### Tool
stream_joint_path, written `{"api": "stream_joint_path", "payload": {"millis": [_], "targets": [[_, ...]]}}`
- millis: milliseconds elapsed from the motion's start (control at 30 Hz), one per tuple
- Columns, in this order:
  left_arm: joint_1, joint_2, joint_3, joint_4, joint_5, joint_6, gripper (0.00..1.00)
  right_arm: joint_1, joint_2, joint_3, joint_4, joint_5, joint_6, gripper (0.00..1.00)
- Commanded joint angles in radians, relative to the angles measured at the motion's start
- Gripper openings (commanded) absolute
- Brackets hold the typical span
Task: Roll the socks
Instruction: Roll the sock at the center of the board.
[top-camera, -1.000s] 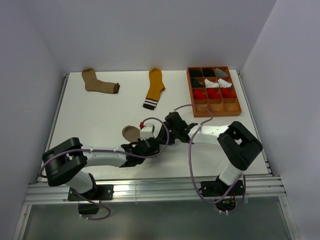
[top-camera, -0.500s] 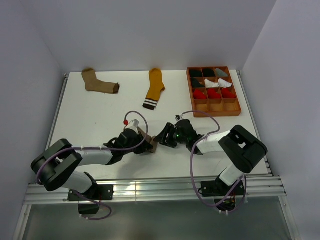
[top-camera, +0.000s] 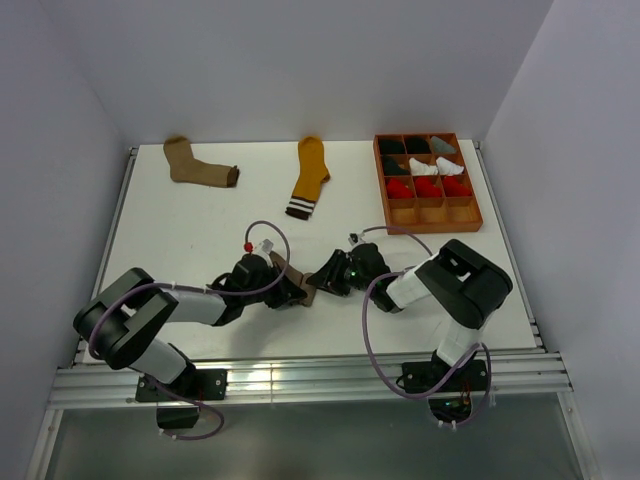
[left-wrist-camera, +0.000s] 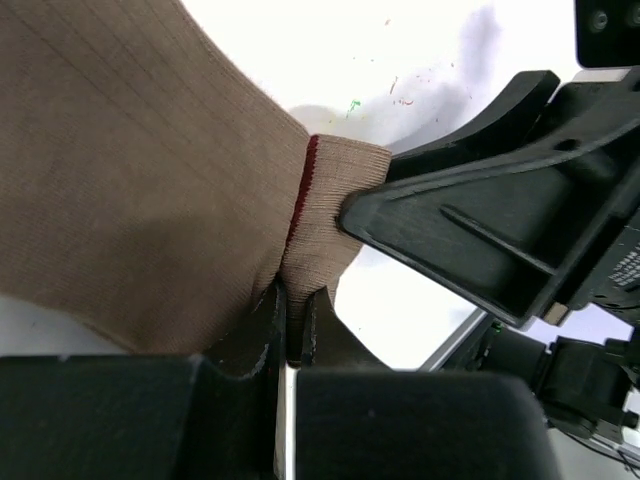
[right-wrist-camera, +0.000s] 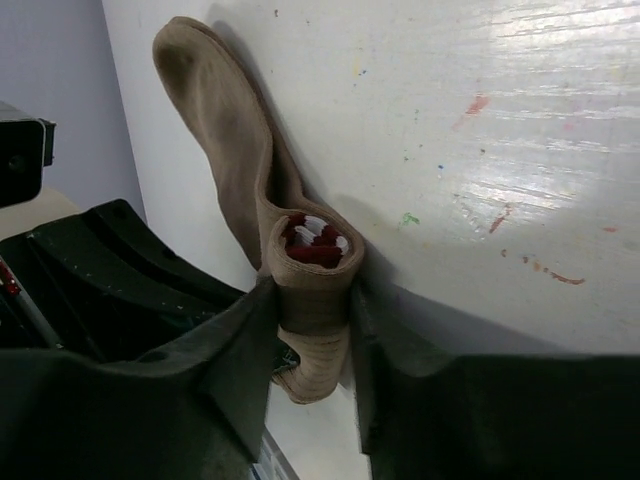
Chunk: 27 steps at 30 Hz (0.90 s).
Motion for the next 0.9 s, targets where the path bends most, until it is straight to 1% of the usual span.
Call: {"api": "stream_joint_path", "payload": {"millis": [0, 33, 67, 100, 133, 167, 233, 267, 300, 333, 367, 400, 433, 467, 500, 533, 567, 600, 633, 667, 700, 733, 867], "targets": [[0.009, 0.049, 0.007, 0.027, 0.052, -0.008, 0.00, -0.001, 0.017, -0.004, 0.041, -0.001, -0.010, 0.37], [0.009, 0.063, 0.010, 0.025, 0.060, -0.004, 0.00, -0.001, 0.016, 0.007, 0.018, -0.001, -0.017, 0.33], [0.009, 0.066, 0.015, 0.020, 0.061, -0.004, 0.01, -0.001, 0.006, 0.010, 0.003, -0.001, -0.020, 0.27], [0.009, 0.071, 0.018, 0.017, 0.066, 0.001, 0.01, -0.001, -0.001, 0.016, -0.012, -0.001, -0.034, 0.23], [0.009, 0.076, 0.023, 0.010, 0.063, 0.007, 0.00, -0.003, -0.009, 0.032, -0.066, 0.008, -0.045, 0.19], [0.009, 0.076, 0.030, -0.001, 0.058, 0.012, 0.01, -0.001, -0.027, 0.042, -0.101, 0.013, -0.054, 0.11], [0.009, 0.068, 0.044, -0.032, 0.049, 0.027, 0.05, -0.001, -0.044, 0.072, -0.188, 0.025, -0.088, 0.03], [0.009, 0.063, 0.049, -0.048, 0.023, 0.033, 0.08, -0.001, -0.060, 0.082, -0.216, 0.028, -0.103, 0.00], [0.009, 0.056, 0.055, -0.085, 0.012, 0.041, 0.11, -0.003, -0.066, 0.107, -0.249, 0.033, -0.115, 0.00], [0.009, 0.036, 0.065, -0.105, -0.003, 0.054, 0.20, 0.000, -0.073, 0.122, -0.326, 0.048, -0.125, 0.00], [0.009, 0.019, 0.069, -0.125, -0.036, 0.062, 0.25, 0.002, -0.078, 0.142, -0.370, 0.057, -0.148, 0.00], [0.008, 0.002, 0.075, -0.169, -0.060, 0.079, 0.35, 0.003, -0.081, 0.182, -0.416, 0.066, -0.157, 0.00], [0.006, -0.039, 0.087, -0.194, -0.083, 0.087, 0.39, 0.009, -0.086, 0.200, -0.503, 0.082, -0.166, 0.00], [-0.001, -0.061, 0.095, -0.217, -0.133, 0.097, 0.43, 0.014, -0.084, 0.222, -0.549, 0.105, -0.183, 0.00], [-0.009, -0.084, 0.101, -0.245, -0.159, 0.120, 0.48, 0.019, -0.083, 0.268, -0.594, 0.116, -0.188, 0.00], [-0.027, -0.131, 0.113, -0.278, -0.184, 0.133, 0.51, 0.025, -0.074, 0.291, -0.682, 0.125, -0.194, 0.00], [-0.040, -0.154, 0.119, -0.297, -0.213, 0.146, 0.53, 0.028, -0.067, 0.314, -0.722, 0.140, -0.203, 0.00], [-0.056, -0.176, 0.127, -0.315, -0.286, 0.172, 0.57, 0.031, -0.061, 0.360, -0.761, 0.146, -0.208, 0.00], [-0.098, -0.209, 0.147, -0.355, -0.332, 0.188, 0.59, 0.034, -0.046, 0.383, -0.836, 0.151, -0.212, 0.00], [-0.119, -0.223, 0.159, -0.378, -0.377, 0.202, 0.62, 0.042, -0.038, 0.404, -0.868, 0.158, -0.218, 0.00], [-0.147, -0.233, 0.173, -0.397, -0.473, 0.229, 0.64, 0.045, -0.031, 0.446, -0.899, 0.168, -0.223, 0.00], [-0.202, -0.240, 0.199, -0.432, -0.518, 0.245, 0.64, 0.049, -0.012, 0.469, -0.965, 0.178, -0.226, 0.00], [-0.319, -0.205, 0.250, -0.464, -0.701, 0.303, 0.65, 0.071, 0.038, 0.569, -1.094, 0.195, -0.235, 0.00]]}}
